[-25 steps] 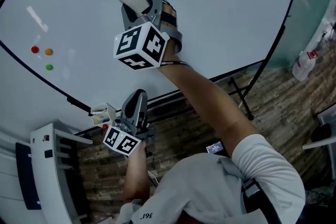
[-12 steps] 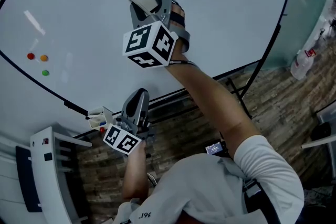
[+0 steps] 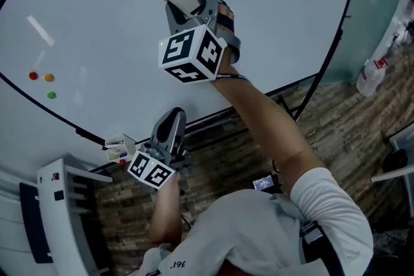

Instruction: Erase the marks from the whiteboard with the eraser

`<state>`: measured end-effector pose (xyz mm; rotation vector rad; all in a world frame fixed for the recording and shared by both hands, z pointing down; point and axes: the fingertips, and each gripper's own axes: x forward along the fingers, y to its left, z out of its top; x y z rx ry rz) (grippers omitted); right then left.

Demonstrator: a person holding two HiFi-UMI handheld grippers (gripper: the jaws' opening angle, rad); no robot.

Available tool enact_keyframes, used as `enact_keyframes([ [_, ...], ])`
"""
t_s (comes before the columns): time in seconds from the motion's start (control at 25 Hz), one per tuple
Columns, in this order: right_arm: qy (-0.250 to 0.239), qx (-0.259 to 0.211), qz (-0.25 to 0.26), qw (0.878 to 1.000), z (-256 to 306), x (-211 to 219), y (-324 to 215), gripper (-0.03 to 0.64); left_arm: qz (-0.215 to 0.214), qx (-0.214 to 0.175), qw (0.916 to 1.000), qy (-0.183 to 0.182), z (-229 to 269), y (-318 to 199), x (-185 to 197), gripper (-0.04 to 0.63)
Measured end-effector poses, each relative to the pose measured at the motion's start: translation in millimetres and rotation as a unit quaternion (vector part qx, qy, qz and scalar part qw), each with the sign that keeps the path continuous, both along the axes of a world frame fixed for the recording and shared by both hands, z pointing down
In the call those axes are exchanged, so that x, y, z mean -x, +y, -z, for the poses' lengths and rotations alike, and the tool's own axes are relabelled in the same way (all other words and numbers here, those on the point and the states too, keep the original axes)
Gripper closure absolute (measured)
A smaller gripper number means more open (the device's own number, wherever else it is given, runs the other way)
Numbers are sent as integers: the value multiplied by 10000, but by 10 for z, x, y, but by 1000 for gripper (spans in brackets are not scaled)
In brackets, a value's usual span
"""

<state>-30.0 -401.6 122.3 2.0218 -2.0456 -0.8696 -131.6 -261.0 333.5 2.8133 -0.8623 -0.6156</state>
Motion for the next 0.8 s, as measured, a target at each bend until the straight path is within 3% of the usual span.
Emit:
enact_keyframes([
  [0.8, -151, -2, -200, 9997, 20, -798, -28, 344, -193, -3, 9998, -87, 4, -93, -492, 569],
])
